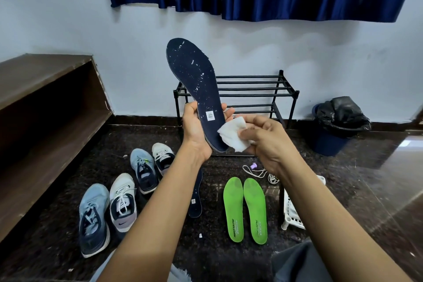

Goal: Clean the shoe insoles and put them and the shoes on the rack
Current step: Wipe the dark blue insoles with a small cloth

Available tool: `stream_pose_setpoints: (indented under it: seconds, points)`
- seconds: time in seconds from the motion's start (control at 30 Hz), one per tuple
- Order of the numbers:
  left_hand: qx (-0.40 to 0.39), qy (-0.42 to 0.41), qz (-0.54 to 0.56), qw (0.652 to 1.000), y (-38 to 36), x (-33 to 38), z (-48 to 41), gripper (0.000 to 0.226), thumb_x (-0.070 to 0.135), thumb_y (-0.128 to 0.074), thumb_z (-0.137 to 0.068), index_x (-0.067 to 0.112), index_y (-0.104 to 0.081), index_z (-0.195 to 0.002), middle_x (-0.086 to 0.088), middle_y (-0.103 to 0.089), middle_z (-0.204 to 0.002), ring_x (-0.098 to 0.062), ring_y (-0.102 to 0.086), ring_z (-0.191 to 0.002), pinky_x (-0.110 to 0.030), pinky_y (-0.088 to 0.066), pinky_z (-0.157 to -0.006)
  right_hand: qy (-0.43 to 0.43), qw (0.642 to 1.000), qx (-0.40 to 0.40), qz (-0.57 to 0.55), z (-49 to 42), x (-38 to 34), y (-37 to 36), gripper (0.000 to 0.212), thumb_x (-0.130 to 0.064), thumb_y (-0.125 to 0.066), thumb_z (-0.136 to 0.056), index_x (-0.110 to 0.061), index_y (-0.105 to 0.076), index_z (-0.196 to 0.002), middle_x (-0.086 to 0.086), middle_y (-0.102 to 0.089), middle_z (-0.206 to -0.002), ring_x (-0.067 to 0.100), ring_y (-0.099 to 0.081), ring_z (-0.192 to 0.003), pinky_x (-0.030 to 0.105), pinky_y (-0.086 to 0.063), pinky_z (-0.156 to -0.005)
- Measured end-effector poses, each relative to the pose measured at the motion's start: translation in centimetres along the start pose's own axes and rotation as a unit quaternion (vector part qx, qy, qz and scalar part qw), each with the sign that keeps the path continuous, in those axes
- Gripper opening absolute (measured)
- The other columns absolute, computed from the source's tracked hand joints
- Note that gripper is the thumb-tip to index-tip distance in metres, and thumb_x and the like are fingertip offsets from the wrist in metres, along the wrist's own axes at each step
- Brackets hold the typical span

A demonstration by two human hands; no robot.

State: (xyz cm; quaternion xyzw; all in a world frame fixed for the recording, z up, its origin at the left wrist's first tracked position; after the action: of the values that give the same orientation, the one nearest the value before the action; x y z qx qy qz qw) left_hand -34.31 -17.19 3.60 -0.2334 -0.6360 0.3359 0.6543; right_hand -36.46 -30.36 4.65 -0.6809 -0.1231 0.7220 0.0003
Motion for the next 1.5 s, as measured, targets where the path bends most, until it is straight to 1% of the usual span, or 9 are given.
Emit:
stream_pose_setpoints:
  seconds: [0.2,0.37,0.57,0.7,0.87,1.03,1.2,1.33,1.5]
  points:
    - [-0.014,0.019,-0.003,1.000,0.0,-0.1,0.1,0.044,0.035,-0.030,-0.094,0.005,-0.061,-0.092,-0.012,-0.065,-0.081,-0.027,-0.069,-0.076,-0.038,-0.058,-0.071,-0.012,0.996,-0.029,-0.085,-0.1,0.0,-0.8,0.027,0.022,-0.046,-0.080,0.004,-0.066,-0.079,0.021,-0.068,-0.089,0.031,-0.068,-0.085,0.034,-0.057,-0.079]
    - [-0.017,0.017,0.000,1.000,0.2,0.0,-0.1,0.044,0.036,-0.032,-0.094,0.005,-0.063,-0.092,-0.011,-0.066,-0.083,-0.027,-0.069,-0.081,-0.040,-0.053,-0.085,-0.005,0.994,-0.072,-0.078,0.0,-0.4,-1.3,0.016,0.005,-0.050,-0.084,0.007,-0.066,-0.081,0.019,-0.069,-0.086,0.023,-0.066,-0.081,0.027,-0.056,-0.075]
    - [-0.001,-0.006,-0.008,1.000,0.4,0.0,-0.2,0.047,0.037,-0.031,-0.096,0.003,-0.064,-0.096,-0.013,-0.068,-0.082,-0.030,-0.070,-0.083,-0.044,-0.050,-0.095,0.118,0.954,0.044,0.272,-0.6,0.5,0.3,0.004,-0.017,-0.075,-0.076,-0.016,-0.070,-0.075,0.008,-0.066,-0.069,0.006,-0.049,-0.054,0.021,-0.041,-0.053]
    - [0.004,-0.007,-0.004,1.000,0.4,0.2,-0.2,0.047,0.036,-0.031,-0.096,0.003,-0.064,-0.095,-0.012,-0.067,-0.081,-0.030,-0.070,-0.082,-0.041,-0.051,-0.092,0.107,0.954,0.032,0.277,-1.0,0.7,0.6,0.024,-0.026,-0.083,-0.068,-0.020,-0.067,-0.084,-0.002,-0.070,-0.077,0.010,-0.060,-0.063,0.023,-0.048,-0.060]
    - [0.011,-0.008,-0.007,1.000,0.7,0.2,-0.3,0.046,0.036,-0.031,-0.097,0.002,-0.062,-0.101,-0.014,-0.067,-0.083,-0.031,-0.070,-0.083,-0.040,-0.052,-0.090,0.133,0.916,0.032,0.378,-0.8,0.5,0.4,0.006,-0.028,-0.069,-0.080,-0.022,-0.069,-0.082,-0.003,-0.068,-0.069,0.005,-0.058,-0.059,0.014,-0.043,-0.054]
    - [0.018,-0.011,-0.018,1.000,0.6,0.3,-0.4,0.048,0.043,-0.033,-0.096,0.005,-0.062,-0.094,-0.013,-0.066,-0.083,-0.032,-0.069,-0.081,-0.043,-0.050,-0.092,0.071,0.980,0.034,0.184,-1.9,0.7,1.4,0.020,-0.021,-0.054,-0.095,-0.007,-0.067,-0.092,0.019,-0.070,-0.083,0.024,-0.063,-0.069,0.038,-0.053,-0.064]
    - [-0.007,0.035,-0.066,0.997,0.2,0.0,-0.1,0.055,0.058,-0.044,-0.092,0.006,-0.056,-0.102,-0.011,-0.059,-0.083,-0.027,-0.062,-0.076,-0.032,-0.056,-0.064,-0.023,0.993,-0.062,-0.097,-1.1,0.4,0.3,0.027,-0.016,-0.053,-0.093,0.007,-0.063,-0.104,0.006,-0.072,-0.084,0.009,-0.068,-0.073,0.022,-0.056,-0.068]
    - [0.006,0.021,-0.157,0.987,0.5,-0.1,0.1,0.049,0.034,-0.080,-0.063,0.004,-0.064,-0.098,-0.012,-0.061,-0.088,-0.025,-0.061,-0.077,-0.030,-0.053,-0.067,-0.031,0.994,-0.023,-0.104,-1.1,0.3,0.3,0.003,0.008,-0.060,-0.084,0.008,-0.062,-0.086,0.011,-0.069,-0.084,0.015,-0.066,-0.073,0.017,-0.054,-0.063]
    - [0.004,-0.018,-0.223,0.975,0.7,-0.3,0.1,0.039,-0.007,-0.073,-0.070,0.003,-0.063,-0.106,-0.008,-0.067,-0.083,-0.020,-0.064,-0.074,-0.029,-0.054,-0.067,-0.021,0.995,0.050,-0.090,-1.2,0.3,1.1,0.016,0.009,-0.056,-0.086,-0.005,-0.057,-0.078,0.009,-0.068,-0.074,0.015,-0.068,-0.058,0.023,-0.055,-0.048]
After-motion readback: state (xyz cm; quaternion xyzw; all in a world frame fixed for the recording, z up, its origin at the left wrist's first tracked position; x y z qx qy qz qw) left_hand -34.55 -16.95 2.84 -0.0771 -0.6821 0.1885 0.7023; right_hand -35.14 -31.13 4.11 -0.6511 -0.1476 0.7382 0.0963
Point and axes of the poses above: each hand's wrist, its own z-axis away from the middle knuckle, its own y-axis out of the back of the hand, x = y × z, the point moved 4 cm from there along -z, towards the middle knuckle
